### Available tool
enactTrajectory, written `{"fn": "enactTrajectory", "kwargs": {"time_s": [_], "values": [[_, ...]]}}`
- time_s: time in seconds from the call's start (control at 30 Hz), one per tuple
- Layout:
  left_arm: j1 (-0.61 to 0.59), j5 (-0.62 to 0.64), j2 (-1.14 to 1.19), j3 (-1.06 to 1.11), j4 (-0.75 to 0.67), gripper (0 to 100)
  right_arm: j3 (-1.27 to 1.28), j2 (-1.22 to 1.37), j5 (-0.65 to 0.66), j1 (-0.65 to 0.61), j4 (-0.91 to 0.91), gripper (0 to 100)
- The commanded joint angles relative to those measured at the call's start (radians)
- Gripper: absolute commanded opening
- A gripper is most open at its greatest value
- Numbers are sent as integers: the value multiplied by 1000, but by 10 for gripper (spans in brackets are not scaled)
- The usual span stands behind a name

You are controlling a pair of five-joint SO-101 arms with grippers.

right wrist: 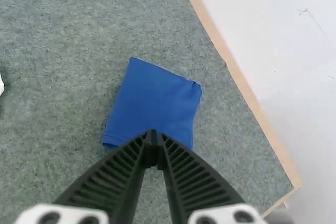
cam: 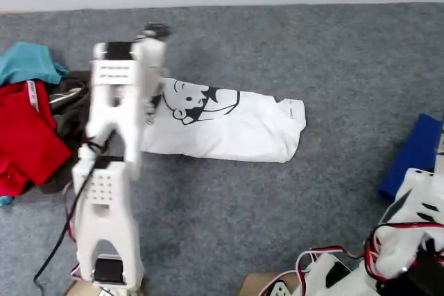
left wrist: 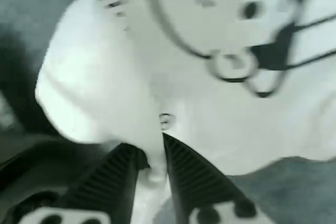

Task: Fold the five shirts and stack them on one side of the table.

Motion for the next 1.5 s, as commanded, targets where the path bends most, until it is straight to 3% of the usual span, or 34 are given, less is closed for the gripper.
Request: {"fn": "enactTrajectory", "kwargs": {"time_s": [0.0,0.23,0.47,0.73,1.13,1.33,1.47], "values": [[137,17,-121,1,25,5,0,4,11,12,35,15],[374,60,-146,-4,15,5,0,2,11,13,36,15],[517,95,-144,-2,-72,5,0,2,11,13,36,14],[551,132,-48,-51,-155,5,0,2,11,13,36,14],[582,146,233,-421,-75,5,2,2,9,13,36,14],[615,146,307,-503,-52,8,2,2,9,13,36,14],[611,150,310,-504,-35,90,2,2,9,13,38,14]]}}
